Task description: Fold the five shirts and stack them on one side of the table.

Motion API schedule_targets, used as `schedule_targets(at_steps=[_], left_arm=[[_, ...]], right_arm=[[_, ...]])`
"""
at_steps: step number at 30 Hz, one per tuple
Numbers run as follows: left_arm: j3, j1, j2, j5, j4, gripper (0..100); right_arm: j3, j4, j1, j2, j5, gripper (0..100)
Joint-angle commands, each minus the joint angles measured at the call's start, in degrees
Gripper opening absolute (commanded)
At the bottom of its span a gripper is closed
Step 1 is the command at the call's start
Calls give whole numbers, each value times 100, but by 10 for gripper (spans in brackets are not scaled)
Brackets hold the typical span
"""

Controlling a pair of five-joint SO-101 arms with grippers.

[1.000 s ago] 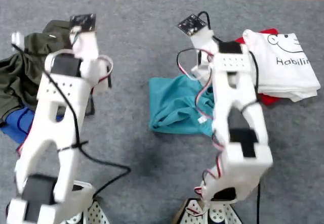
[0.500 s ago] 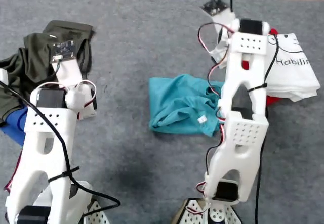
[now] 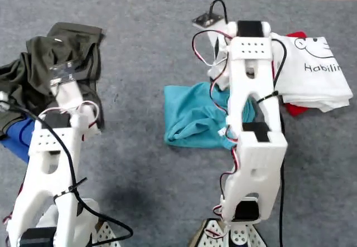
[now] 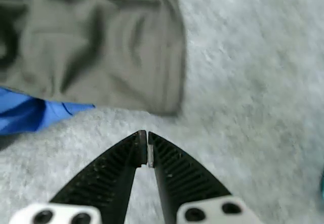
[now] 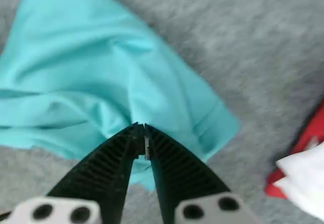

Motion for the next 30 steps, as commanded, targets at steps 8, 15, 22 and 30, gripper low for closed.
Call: schedule_targets(at_steps=[8, 15, 22, 30], left_arm=[[1187, -229, -119, -35, -1987, 19], [1204, -202, -119, -35, -1987, 19], [1213, -202, -119, -35, -2013, 19], [1222, -202, -119, -35, -2013, 19]], right_arm=[[1033, -1670, 611, 22, -114, 5], [40, -2127, 998, 444, 229, 5], [-1024, -1864, 831, 708, 686, 5], [-2000, 299, 382, 171, 571, 5]])
